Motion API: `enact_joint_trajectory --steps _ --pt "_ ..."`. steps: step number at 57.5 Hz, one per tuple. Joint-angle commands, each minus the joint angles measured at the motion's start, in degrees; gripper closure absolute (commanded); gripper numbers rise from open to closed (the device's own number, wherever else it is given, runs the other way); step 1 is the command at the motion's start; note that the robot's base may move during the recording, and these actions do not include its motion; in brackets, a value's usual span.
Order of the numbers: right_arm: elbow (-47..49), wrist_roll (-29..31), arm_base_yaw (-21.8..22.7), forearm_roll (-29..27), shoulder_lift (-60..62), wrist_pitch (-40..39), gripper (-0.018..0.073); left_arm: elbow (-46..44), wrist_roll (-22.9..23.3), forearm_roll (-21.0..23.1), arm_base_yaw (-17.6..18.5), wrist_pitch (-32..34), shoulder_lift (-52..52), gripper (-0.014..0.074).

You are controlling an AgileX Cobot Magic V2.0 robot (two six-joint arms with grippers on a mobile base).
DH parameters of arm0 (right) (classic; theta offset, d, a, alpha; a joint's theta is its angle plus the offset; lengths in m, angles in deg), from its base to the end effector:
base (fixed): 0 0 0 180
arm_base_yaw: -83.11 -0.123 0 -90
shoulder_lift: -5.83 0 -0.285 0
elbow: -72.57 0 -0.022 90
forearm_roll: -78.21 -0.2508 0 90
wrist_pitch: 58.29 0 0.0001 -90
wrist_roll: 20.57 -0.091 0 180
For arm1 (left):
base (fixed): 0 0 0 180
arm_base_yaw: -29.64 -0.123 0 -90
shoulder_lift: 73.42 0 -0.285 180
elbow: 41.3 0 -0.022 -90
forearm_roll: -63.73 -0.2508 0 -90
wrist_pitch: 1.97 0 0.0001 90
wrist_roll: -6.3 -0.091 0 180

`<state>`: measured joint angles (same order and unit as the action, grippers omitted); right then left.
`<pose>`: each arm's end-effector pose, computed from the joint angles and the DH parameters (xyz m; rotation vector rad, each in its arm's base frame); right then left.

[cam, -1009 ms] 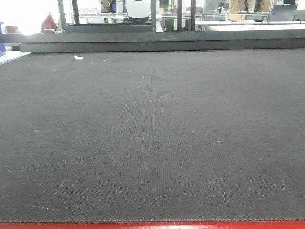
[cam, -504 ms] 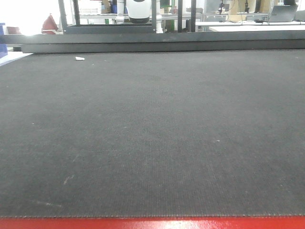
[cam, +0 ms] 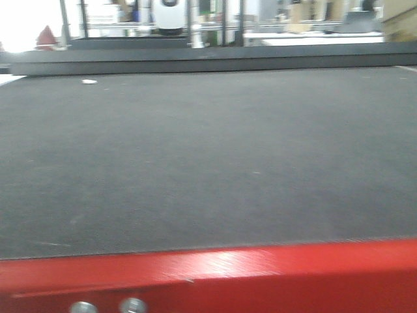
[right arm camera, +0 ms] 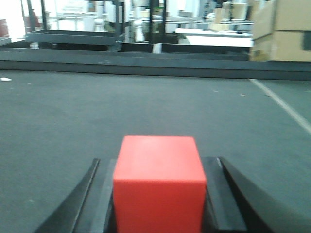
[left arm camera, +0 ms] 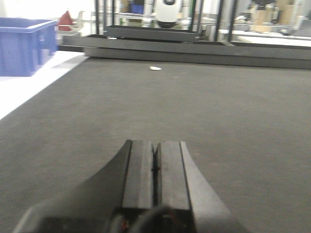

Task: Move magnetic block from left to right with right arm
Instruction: 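Drive the base away from the table holding the cube in the right gripper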

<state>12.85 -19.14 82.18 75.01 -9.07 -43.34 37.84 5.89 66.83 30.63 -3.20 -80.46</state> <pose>0.0515 0.0022 0.2846 -0.0014 1.5631 0.0469 0.0568 -0.0011 0.2006 -0.0217 1.5256 -0.0521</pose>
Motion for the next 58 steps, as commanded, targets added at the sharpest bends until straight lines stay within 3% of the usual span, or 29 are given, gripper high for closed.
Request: enact_joint_trajectory --steps 1,58 --pt "1.6 0.12 0.32 0.26 -0.51 -4.93 0.0228 0.38 0.41 0.15 -0.07 4.49 0.56 0.0722" --pt "1.6 0.12 0.32 0.26 -0.51 -4.93 0.0228 0.38 0.41 0.15 -0.07 4.49 0.56 0.0722"
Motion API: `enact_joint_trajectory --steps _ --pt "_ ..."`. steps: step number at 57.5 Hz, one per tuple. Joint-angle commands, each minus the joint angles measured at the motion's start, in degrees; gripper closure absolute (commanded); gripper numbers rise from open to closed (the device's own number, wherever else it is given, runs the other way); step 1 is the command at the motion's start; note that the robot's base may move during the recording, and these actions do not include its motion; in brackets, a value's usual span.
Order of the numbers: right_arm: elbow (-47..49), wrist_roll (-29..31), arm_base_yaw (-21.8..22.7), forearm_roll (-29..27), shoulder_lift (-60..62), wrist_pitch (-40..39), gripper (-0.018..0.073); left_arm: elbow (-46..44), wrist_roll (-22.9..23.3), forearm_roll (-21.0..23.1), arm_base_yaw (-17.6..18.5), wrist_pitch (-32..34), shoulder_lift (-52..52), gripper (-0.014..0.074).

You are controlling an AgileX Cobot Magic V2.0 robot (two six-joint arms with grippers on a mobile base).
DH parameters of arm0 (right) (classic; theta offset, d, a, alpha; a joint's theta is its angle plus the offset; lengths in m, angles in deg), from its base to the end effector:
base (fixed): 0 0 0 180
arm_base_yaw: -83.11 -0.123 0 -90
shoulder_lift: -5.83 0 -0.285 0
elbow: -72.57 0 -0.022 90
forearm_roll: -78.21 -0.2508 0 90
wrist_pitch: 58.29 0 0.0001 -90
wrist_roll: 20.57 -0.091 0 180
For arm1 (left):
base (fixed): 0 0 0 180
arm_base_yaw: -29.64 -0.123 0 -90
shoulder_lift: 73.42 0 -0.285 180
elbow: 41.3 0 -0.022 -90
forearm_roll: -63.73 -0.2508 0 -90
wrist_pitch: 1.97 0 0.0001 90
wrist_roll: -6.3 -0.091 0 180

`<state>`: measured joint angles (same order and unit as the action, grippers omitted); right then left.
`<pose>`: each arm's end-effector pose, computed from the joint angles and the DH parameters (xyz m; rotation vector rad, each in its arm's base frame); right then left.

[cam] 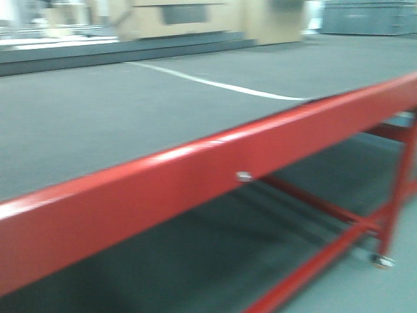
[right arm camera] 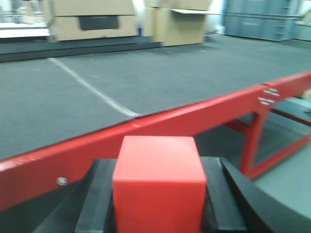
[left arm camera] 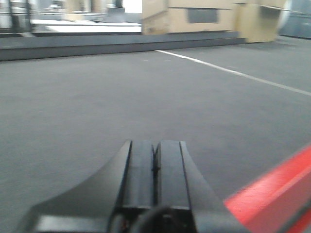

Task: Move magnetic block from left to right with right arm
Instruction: 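Drive the base away from the table holding the cube in the right gripper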

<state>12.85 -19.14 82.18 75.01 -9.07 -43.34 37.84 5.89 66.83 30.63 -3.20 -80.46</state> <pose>0.0515 0.0022 0.2846 -0.0014 1.5631 0.0469 0.0568 -0.0011 0.2006 -0.0217 1.5256 -0.0521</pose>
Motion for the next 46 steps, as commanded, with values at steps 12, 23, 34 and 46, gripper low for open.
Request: enact_joint_trajectory --steps 12,23,34,46 --pt "1.6 0.12 0.32 0.26 -0.51 -4.93 0.0228 0.38 0.41 0.15 -0.07 4.49 0.56 0.0722" --pt "1.6 0.12 0.32 0.26 -0.51 -4.93 0.0228 0.38 0.41 0.15 -0.07 4.49 0.56 0.0722" --pt "1.6 0.12 0.32 0.26 -0.51 -4.93 0.0228 0.38 0.41 0.15 -0.07 4.49 0.56 0.0722" --pt "1.6 0.12 0.32 0.26 -0.51 -4.93 0.0228 0.38 0.41 0.15 -0.07 4.49 0.56 0.0722"
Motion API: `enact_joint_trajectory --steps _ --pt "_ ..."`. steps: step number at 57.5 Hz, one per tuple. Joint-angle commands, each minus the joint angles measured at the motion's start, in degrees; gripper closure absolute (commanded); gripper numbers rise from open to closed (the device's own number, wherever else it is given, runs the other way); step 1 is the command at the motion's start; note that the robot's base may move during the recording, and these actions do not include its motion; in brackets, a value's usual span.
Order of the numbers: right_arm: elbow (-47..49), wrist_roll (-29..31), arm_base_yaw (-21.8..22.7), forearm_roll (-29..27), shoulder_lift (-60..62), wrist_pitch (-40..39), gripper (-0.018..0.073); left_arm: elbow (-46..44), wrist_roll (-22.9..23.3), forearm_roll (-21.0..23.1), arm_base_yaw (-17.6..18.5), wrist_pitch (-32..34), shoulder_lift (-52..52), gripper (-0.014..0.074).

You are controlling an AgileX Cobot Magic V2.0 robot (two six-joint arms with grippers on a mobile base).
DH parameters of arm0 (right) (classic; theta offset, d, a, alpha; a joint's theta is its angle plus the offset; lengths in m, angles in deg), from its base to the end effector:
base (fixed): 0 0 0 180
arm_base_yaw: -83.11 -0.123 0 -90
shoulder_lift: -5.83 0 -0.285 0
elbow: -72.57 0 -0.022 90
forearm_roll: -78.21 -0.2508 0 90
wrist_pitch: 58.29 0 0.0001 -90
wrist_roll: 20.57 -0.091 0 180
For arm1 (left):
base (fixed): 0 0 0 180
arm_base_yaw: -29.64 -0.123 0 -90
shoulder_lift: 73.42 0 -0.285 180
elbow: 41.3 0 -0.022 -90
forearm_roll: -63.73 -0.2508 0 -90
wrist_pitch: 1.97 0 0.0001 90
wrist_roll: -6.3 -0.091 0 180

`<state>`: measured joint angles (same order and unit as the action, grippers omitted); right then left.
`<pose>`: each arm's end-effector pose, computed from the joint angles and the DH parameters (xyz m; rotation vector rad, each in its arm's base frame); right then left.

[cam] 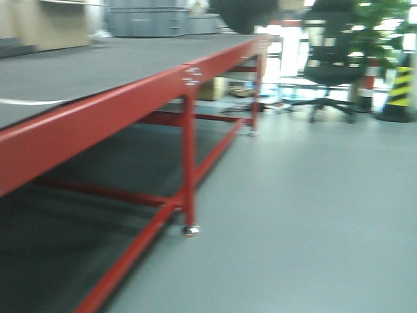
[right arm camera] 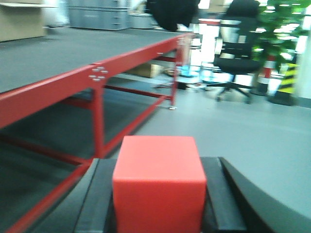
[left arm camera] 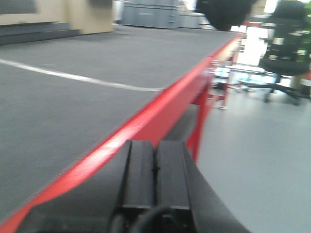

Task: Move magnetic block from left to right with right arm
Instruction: 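Drive the base away from the table holding the cube in the right gripper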

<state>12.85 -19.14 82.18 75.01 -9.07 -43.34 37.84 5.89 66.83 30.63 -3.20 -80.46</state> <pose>0.0515 0.0022 0.2846 -0.0014 1.5631 0.0469 0.0568 -0.0011 0.2006 -0.0217 1.5256 -0.0521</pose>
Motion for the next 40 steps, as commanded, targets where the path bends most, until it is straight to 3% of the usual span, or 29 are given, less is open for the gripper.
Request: enact_joint_trajectory --steps 1,40 --pt "1.6 0.12 0.32 0.26 -0.51 -4.93 0.0228 0.38 0.41 0.15 -0.07 4.49 0.56 0.0722" --pt "1.6 0.12 0.32 0.26 -0.51 -4.93 0.0228 0.38 0.41 0.15 -0.07 4.49 0.56 0.0722"
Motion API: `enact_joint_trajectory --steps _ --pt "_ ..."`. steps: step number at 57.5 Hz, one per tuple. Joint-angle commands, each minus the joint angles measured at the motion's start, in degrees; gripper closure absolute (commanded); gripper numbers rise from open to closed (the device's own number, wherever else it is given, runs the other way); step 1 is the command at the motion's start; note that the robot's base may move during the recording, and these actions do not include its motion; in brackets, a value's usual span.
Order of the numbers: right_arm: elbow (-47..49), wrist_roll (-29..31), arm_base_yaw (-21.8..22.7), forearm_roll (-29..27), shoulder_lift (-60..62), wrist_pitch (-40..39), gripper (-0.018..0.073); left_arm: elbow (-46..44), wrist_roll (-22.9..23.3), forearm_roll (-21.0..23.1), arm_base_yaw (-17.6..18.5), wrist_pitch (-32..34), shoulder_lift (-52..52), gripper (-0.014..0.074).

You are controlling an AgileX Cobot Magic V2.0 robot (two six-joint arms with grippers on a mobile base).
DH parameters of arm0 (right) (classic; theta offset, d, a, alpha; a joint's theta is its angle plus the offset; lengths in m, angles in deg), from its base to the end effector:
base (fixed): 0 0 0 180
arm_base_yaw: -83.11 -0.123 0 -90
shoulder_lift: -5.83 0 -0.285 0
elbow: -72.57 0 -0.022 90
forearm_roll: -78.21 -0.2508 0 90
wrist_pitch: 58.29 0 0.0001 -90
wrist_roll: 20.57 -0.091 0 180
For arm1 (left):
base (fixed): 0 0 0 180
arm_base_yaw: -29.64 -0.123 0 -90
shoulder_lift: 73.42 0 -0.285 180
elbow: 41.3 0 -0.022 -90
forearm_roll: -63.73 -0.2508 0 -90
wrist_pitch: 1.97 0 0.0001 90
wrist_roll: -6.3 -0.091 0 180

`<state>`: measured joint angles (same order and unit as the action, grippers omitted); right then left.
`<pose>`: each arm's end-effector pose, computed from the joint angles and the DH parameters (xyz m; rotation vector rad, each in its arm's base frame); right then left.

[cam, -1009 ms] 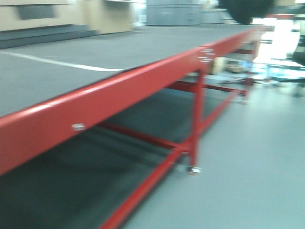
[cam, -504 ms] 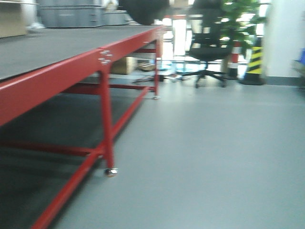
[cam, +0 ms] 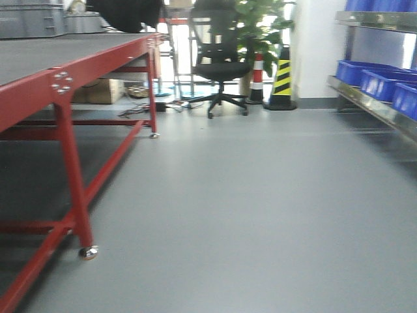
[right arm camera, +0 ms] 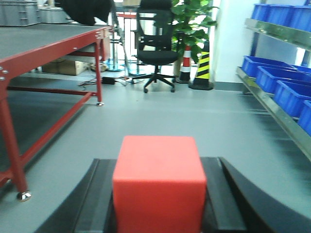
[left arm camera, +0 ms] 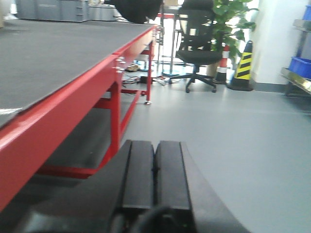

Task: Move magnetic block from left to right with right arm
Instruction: 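Drive the base away from the table holding the cube in the right gripper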

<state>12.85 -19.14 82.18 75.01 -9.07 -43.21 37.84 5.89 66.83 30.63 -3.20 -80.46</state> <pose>0.0515 0.0022 0.2844 -0.0015 1.5654 0.0469 0.0568 -0.0011 0.2006 -0.0217 1.5256 -0.0521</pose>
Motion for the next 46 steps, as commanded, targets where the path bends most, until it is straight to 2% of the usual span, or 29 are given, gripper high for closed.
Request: enact_joint_trajectory --steps 1,46 --pt "1.6 0.12 0.32 0.26 -0.51 -5.05 0.0228 0.38 0.41 0.15 -0.07 4.49 0.56 0.0722" --pt "1.6 0.12 0.32 0.26 -0.51 -5.05 0.0228 0.38 0.41 0.15 -0.07 4.49 0.56 0.0722"
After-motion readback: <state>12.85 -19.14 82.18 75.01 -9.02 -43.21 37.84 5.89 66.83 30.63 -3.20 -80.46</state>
